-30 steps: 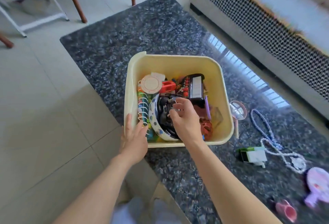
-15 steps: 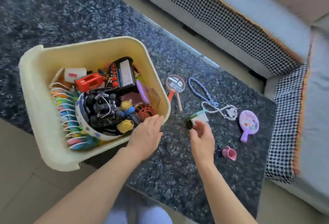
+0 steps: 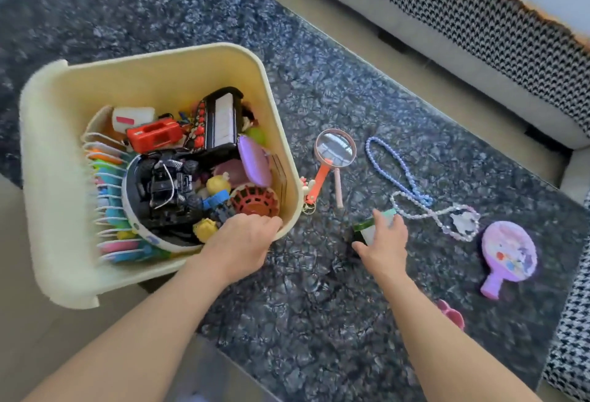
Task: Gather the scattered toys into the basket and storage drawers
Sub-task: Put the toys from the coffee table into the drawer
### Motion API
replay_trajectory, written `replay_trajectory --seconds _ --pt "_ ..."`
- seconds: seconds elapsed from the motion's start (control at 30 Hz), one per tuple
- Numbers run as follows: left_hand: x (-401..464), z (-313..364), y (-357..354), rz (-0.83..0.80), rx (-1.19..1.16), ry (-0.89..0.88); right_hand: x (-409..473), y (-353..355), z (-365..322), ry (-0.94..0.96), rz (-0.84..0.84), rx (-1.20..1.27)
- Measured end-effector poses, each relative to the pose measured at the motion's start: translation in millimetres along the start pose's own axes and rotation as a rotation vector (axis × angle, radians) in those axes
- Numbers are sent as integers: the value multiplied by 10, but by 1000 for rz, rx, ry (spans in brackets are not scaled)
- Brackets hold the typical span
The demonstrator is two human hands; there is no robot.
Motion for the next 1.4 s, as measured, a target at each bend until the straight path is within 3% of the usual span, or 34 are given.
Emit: replay_trajectory --seconds 0.1,0.2,0.33,0.47,0.6,0.73,0.87,0.93,1.0,1.1,1.23,1.4 --pt "16 -20 20 9 -22 26 -1 128 -31 22 98 48" --pt "6 -69 10 -1 -92 76 -86 517 -261 90 184 442" --pt "16 -86 3 -97 -148 183 -503 1417 -1263 529 244 747" --pt "7 -52 25 -108 -150 137 -827 1757 -2506 974 194 535" --pt "-22 -37 -15 -126 -123 50 -806 1416 -3308 1081 132 293" --pt "18 3 0 -92 -201 37 -604 1465 -3279 996 251 436" --pt "36 -70 30 -47 -207 87 -223 1648 -2201 606 530 660" --pt "35 -25 31 -36 -195 46 75 1397 -1532 299 423 648" --pt "35 -50 33 7 -172 57 290 908 -1048 81 169 459" --pt "38 -57 17 15 -154 71 316 329 -749 19 -88 244" --pt "34 -85 13 52 -141 77 361 15 -748 -27 -144 262" --pt "34 -95 18 53 -133 86 444 18 -728 -95 -63 291"
Point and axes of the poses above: each hand's wrist, its own x-axis towards the middle knuckle, its own y-axis out of the back of the hand, z = x × y, the point moved 10 cm from there along x, towards the middle knuckle, and after that the axes turned 10 degrees about -x, right-handed, at the moved point
